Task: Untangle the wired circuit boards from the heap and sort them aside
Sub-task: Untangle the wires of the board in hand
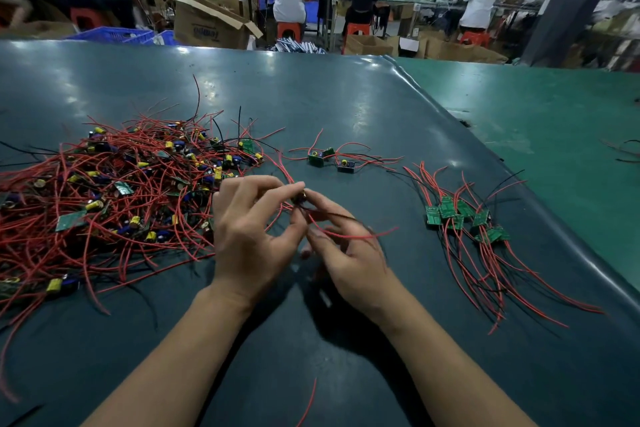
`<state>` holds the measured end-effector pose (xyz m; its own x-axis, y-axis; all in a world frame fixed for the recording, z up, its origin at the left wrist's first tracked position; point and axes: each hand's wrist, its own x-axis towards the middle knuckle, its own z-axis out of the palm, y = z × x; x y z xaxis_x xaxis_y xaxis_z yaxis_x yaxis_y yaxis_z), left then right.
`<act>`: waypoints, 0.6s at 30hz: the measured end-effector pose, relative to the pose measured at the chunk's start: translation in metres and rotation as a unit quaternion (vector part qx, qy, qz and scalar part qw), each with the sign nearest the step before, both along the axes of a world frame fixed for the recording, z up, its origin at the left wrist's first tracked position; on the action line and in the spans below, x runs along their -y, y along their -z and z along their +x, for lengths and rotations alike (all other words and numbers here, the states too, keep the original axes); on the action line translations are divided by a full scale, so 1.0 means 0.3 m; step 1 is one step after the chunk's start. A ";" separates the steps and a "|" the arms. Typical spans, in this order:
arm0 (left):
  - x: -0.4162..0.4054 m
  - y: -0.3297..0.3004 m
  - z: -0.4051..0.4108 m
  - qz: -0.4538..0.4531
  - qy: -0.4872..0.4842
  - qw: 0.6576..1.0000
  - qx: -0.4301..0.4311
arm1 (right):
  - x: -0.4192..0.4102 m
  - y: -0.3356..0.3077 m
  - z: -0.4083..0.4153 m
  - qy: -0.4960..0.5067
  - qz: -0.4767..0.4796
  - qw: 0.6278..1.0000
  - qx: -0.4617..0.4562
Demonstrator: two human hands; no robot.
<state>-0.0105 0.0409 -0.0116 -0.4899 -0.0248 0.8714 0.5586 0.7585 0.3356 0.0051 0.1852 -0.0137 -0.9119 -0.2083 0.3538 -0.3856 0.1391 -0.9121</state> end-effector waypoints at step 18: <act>-0.005 -0.016 0.003 -0.066 0.120 0.990 -0.024 | -0.032 -0.041 -0.023 0.089 -0.250 0.948 0.175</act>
<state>-0.0096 0.0423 -0.0070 -0.4256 0.2026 0.8819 0.7409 0.6375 0.2111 -0.0017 0.1948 -0.0016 -0.9966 0.0742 0.0367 -0.0581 -0.3105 -0.9488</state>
